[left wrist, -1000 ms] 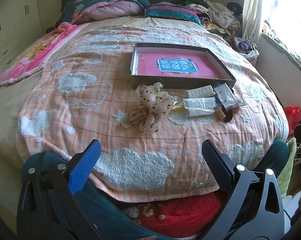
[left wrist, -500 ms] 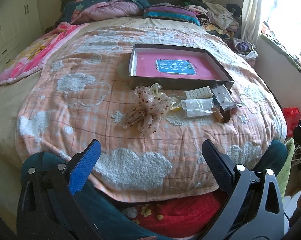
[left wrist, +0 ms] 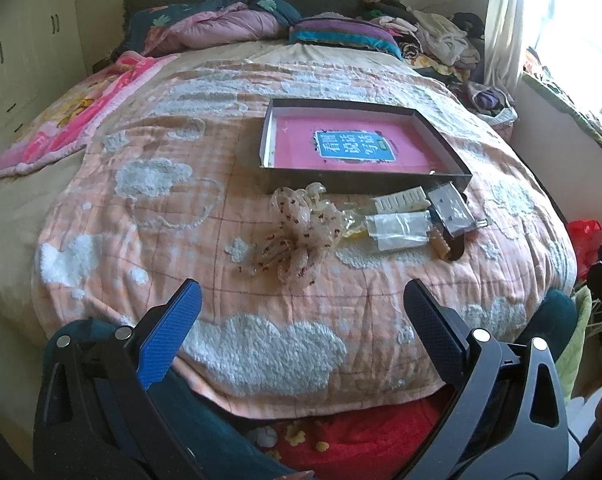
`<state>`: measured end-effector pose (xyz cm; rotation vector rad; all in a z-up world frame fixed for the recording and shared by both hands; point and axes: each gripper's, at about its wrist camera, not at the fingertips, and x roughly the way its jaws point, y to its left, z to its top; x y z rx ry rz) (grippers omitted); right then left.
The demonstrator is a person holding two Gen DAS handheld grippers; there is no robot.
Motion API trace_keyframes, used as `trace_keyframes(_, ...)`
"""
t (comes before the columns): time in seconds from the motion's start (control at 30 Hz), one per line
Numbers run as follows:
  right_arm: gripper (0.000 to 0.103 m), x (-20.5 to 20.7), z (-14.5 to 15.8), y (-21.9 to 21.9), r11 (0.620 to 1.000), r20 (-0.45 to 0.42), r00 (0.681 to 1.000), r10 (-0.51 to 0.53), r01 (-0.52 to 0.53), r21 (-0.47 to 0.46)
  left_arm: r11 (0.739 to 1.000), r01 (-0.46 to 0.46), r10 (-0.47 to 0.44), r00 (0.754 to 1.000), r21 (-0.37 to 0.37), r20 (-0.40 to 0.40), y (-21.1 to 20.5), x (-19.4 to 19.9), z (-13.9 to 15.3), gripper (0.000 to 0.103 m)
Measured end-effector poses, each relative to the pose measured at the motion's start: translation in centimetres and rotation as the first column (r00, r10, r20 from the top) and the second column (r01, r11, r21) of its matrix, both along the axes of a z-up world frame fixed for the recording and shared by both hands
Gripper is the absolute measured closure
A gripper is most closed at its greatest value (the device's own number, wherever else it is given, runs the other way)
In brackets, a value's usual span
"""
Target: Organize jewelry
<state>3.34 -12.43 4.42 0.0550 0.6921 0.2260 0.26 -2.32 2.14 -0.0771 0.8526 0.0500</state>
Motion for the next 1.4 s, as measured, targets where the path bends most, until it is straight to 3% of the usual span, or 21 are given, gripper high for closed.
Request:
trace_keyframes(0.3, 0.004, 3.6, -0.3, -0.6, 1.000, -0.016, 1.000, 0.016, -0.016, -0.001, 0.998, -0.060, 0.060, 0.998, -0.025, -0.010, 2.2, 2.6, -0.5, 0.008)
trace_keyframes(0.67, 0.004, 9.2, -2.4, 0.3, 0.997, -0.052, 0.997, 0.059, -0.061, -0.044, 0.981, -0.176, 0.174, 0.984, -0.085, -0.023, 8.3, 5.1, -1.0, 0.008)
trace_keyframes(0.8, 0.004, 10.7, -3.0, 1.9, 0.992, -0.051, 0.993, 0.102, -0.106, -0.075, 0.981, -0.123, 0.120, 0.992, -0.148, -0.028, 9.2, 6.1, -1.4, 0.008)
trace_keyframes(1.03, 0.004, 12.8, -4.8, 4.6, 0.973, -0.070, 0.980, 0.184, -0.192, -0.131, 0.980, 0.062, -0.080, 0.993, -0.189, -0.089, 5.5, 9.5, -3.5, 0.008)
trace_keyframes(1.23, 0.004, 14.1, -6.4, 4.3, 0.970, -0.109, 0.977, 0.184, -0.198, -0.141, 0.980, 0.158, -0.179, 0.966, -0.122, -0.189, 1.7, 11.5, -7.4, 0.009)
trace_keyframes(1.4, 0.004, 15.2, -7.7, 4.1, 0.965, -0.135, 0.973, 0.185, -0.206, -0.161, 0.971, 0.159, -0.194, 0.961, -0.179, -0.197, 2.1, 11.7, -9.1, 0.028)
